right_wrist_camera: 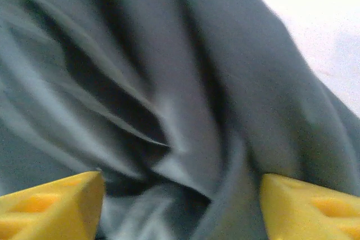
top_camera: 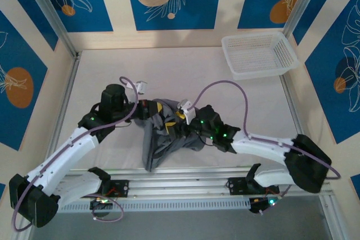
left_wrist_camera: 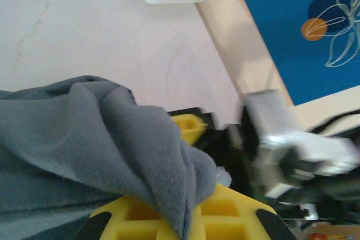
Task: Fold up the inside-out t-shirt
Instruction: Turn the T-shirt inside out at the center of the table.
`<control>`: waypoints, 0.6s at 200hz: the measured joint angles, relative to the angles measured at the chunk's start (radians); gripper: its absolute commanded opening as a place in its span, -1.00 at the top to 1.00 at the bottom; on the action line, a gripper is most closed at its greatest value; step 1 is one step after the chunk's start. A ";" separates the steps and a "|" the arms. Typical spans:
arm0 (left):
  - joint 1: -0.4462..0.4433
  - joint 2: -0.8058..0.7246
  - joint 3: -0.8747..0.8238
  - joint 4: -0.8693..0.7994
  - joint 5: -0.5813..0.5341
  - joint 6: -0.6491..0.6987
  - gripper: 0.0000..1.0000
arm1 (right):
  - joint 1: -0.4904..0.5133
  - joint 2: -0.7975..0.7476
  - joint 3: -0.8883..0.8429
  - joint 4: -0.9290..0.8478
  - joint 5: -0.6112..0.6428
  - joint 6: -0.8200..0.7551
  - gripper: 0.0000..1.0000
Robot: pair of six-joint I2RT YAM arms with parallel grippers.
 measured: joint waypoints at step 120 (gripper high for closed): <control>0.217 0.125 -0.171 0.117 0.016 -0.017 -0.06 | -0.166 -0.167 -0.039 0.088 -0.435 0.214 1.00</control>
